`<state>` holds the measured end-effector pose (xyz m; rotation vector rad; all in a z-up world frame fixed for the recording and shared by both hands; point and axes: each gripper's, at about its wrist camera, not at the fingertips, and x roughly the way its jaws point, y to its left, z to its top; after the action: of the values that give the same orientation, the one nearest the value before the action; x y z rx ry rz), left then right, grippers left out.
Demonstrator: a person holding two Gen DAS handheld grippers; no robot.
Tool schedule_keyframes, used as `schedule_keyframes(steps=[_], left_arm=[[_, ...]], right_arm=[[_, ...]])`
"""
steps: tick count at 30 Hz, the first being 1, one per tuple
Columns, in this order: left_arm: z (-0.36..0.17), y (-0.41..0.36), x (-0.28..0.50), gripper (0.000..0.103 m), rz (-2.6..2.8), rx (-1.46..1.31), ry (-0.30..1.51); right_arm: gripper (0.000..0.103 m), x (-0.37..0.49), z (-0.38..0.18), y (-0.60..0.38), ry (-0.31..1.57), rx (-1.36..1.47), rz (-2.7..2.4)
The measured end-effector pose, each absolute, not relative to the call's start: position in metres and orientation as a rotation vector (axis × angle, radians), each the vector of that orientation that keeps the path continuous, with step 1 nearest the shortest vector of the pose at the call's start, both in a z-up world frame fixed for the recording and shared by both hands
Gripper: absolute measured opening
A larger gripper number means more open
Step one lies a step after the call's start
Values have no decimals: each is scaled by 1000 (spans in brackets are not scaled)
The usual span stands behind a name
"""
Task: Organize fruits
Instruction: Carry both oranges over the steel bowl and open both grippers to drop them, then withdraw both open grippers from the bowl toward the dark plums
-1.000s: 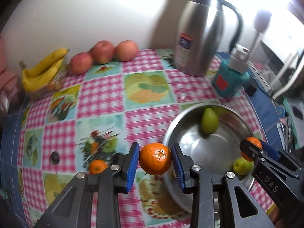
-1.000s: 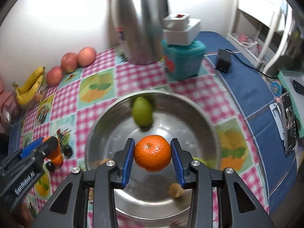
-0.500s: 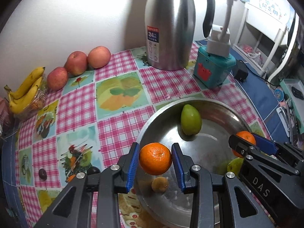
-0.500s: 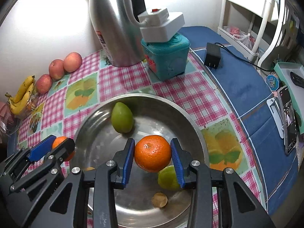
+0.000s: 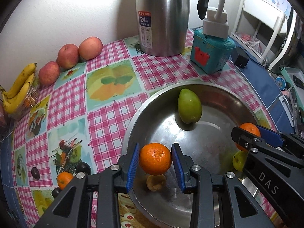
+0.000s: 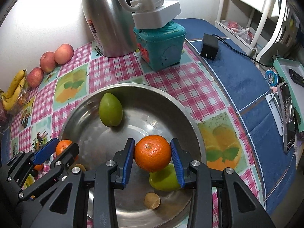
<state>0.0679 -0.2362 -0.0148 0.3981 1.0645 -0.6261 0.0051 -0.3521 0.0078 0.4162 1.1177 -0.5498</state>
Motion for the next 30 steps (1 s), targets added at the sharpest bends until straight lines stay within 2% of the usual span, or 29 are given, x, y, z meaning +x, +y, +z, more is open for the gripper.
schedule_keyframes(steps=[18, 20, 22, 25, 26, 30], left_arm=[[-24, -241, 66, 38, -620, 412, 1099], [-23, -240, 67, 40, -622, 401, 1102], [-22, -240, 67, 46, -620, 398, 1101], [-19, -239, 67, 51, -619, 388, 1100], [-17, -238, 67, 51, -621, 382, 1102], [-8, -238, 66, 54, -632, 367, 1091]], right_arm=[[41, 9, 1, -349, 1155, 407, -547], [41, 9, 1, -349, 1159, 403, -548], [41, 10, 1, -349, 1161, 398, -552], [45, 10, 4, -348, 1153, 390, -556], [48, 9, 6, -348, 1148, 385, -565], [48, 6, 14, -350, 1129, 388, -573]])
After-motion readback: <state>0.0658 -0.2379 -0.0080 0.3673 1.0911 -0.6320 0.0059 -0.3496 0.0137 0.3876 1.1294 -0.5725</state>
